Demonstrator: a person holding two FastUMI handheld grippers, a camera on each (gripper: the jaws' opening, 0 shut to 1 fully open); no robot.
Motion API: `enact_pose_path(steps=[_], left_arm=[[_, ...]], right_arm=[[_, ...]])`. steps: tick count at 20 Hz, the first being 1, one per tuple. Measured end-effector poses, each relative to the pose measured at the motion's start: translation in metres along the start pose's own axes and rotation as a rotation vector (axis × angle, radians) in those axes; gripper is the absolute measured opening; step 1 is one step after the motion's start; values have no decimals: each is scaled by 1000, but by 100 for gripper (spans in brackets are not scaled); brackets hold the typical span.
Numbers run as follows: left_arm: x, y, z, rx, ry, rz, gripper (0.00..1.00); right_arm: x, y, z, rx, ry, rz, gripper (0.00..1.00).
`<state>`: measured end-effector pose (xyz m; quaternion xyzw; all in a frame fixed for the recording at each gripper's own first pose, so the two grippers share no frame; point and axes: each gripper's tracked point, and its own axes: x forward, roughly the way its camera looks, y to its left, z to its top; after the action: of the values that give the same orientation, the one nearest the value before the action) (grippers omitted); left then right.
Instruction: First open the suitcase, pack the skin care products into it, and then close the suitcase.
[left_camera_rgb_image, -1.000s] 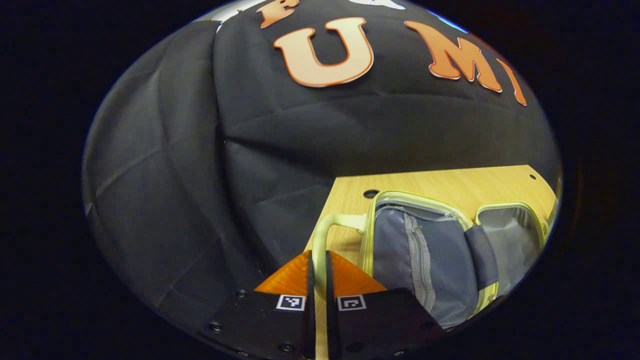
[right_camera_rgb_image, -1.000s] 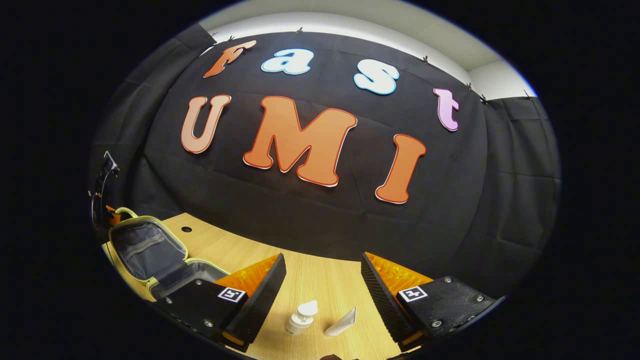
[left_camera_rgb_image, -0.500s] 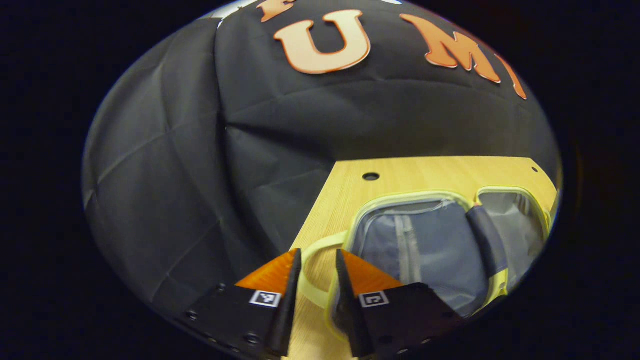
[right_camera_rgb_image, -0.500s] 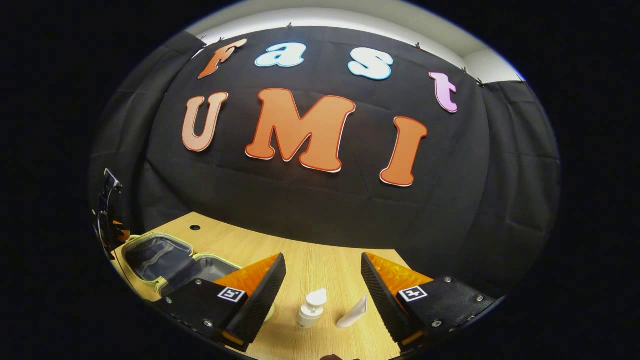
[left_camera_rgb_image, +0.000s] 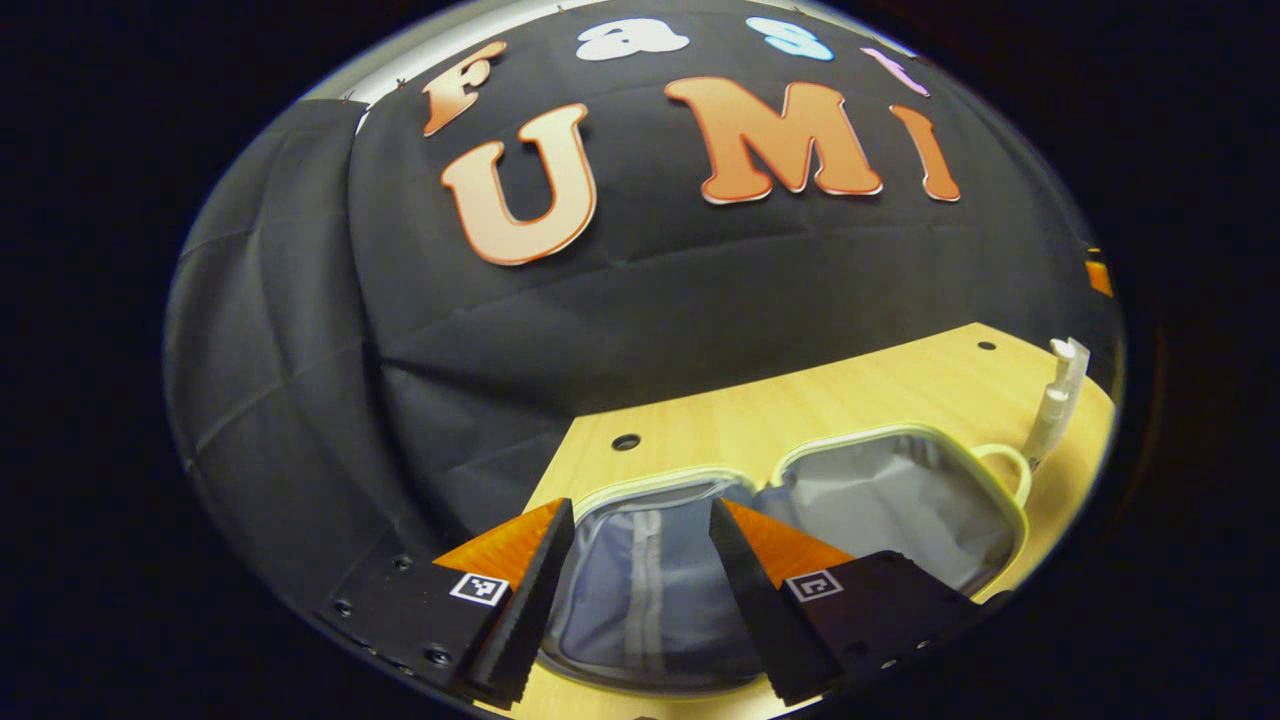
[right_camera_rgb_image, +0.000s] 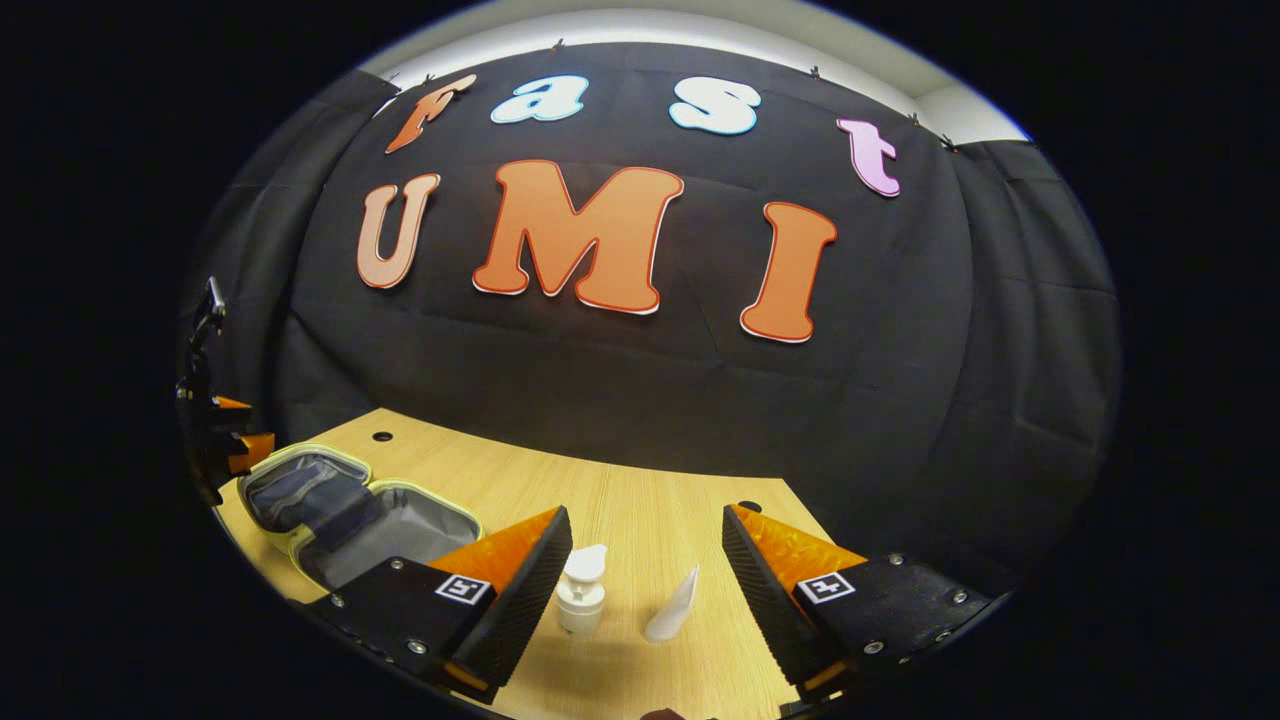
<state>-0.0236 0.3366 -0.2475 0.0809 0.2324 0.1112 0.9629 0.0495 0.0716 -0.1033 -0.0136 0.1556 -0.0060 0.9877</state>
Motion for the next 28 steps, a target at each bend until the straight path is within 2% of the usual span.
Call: enact_pose_path(steps=[2,8,14,19,24,28], left_arm=[[-11,-29,20,14,-37,-13,96],[-31,-145,52,-17,-103,-134,100],[-42,-273,45,-42,-74,-296,98],[-42,-356,28,-70,-69,-397,98],[-32,-416,8,-36,-58,-447,99],[-12,-451,-12,-73,1,-479,99]], right_arm=[[1,-7,-11,3,15,12,96],[18,-23,-39,25,56,50,96],[39,-34,-57,32,63,106,96],[53,-35,-77,38,72,182,96],[65,-39,-100,-15,77,237,96],[68,-41,-116,-37,76,275,96]])
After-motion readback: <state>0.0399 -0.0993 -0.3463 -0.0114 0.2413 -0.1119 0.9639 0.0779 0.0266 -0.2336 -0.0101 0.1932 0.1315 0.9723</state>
